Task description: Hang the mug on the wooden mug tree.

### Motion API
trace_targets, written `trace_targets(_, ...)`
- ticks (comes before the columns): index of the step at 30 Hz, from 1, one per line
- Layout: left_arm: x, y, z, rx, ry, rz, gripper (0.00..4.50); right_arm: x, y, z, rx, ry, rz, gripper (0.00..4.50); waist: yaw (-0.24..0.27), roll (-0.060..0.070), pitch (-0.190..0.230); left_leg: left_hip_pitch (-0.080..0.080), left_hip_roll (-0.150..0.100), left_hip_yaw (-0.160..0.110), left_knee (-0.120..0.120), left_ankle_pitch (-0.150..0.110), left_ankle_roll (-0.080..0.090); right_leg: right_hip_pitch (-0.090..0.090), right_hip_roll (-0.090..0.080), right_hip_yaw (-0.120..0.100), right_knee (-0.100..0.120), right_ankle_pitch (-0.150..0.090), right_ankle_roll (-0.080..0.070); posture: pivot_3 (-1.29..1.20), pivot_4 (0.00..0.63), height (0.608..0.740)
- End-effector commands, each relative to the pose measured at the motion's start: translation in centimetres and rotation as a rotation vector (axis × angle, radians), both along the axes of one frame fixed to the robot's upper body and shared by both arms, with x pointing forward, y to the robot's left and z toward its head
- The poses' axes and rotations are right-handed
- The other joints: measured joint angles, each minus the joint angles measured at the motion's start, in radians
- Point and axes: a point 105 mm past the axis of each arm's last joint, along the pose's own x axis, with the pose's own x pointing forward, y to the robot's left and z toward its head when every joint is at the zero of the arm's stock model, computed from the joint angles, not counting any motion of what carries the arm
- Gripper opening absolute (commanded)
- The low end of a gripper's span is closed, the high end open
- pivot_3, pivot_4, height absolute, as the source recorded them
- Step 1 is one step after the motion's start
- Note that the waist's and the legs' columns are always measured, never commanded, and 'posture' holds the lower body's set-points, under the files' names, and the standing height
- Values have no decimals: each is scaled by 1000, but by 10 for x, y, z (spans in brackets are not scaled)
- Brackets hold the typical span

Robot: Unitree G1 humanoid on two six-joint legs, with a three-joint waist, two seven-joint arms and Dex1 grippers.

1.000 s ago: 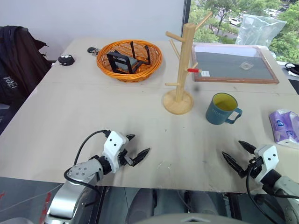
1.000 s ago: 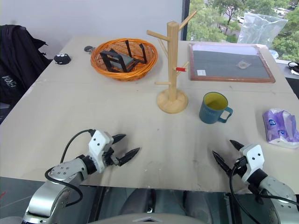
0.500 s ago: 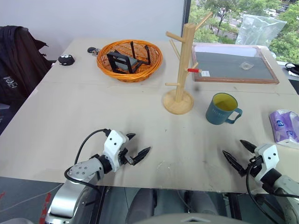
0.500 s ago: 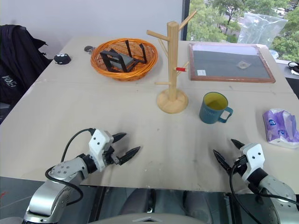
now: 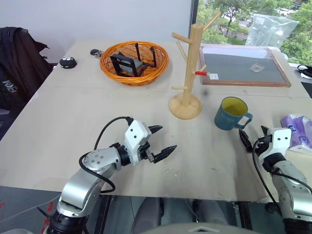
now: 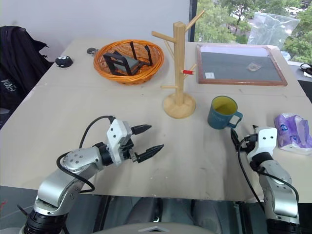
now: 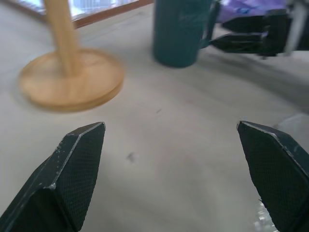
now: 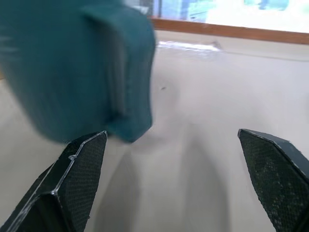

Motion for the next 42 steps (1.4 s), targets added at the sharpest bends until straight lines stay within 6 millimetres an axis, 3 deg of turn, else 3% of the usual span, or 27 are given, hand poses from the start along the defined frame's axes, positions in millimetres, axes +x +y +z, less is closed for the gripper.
trace_targets(1, -4, -7, 17, 3, -50, -59, 4500, 10, -1, 9, -1, -59, -61, 4406, -1, 0, 0, 0, 0, 0, 0, 0, 0, 0, 0, 0, 0, 0, 0, 0, 150, 737)
trace_targets(11, -3, -9, 18, 10, -52, -71, 4500, 24, -2, 5, -3, -75, -102, 4406, -1, 1, 0, -1, 0, 1, 0, 0, 0, -1, 0, 1, 0, 0, 0, 0, 150, 737)
trace_targets(14, -2, -7, 18, 19, -58, -62, 4500, 27, -1, 5, -4, -82, -94, 3670, -2, 1, 0, 0, 0, 1, 0, 0, 0, -1, 0, 1, 1, 0, 0, 0, 150, 737)
trace_targets(20, -1, -5, 18, 17, -62, -52, 4500, 30, -1, 10, -6, -110, -78, 678, -1, 1, 1, 0, 0, 1, 0, 0, 0, -1, 0, 1, 0, 0, 0, 0, 150, 737)
trace_targets(22, -1, -5, 18, 9, -64, -44, 4500, 31, 0, 15, -6, -129, -58, 49, -2, 1, 0, 0, 0, 1, 0, 0, 0, -1, 0, 1, 0, 0, 0, 0, 150, 737)
trace_targets(33, 1, -6, 19, -35, -70, -14, 4500, 32, 12, 55, -15, -198, 177, 49, -1, 2, 1, -1, 0, 1, 0, 0, 0, -1, 0, 1, 0, 0, 0, 0, 150, 737)
trace_targets(37, -2, -8, 39, -188, -71, -2, 4500, 33, 26, 89, -54, -205, 427, 49, -1, 2, 2, -1, 0, 1, 1, 0, 0, -1, -1, 2, 0, 0, 1, 0, 150, 737)
trace_targets(42, -9, -8, 64, -366, -102, 12, 4500, 47, 42, 137, -232, -169, 713, 49, -3, 3, 3, -1, 0, 1, 1, 0, 0, -1, 0, 1, 0, 0, 0, 0, 150, 737)
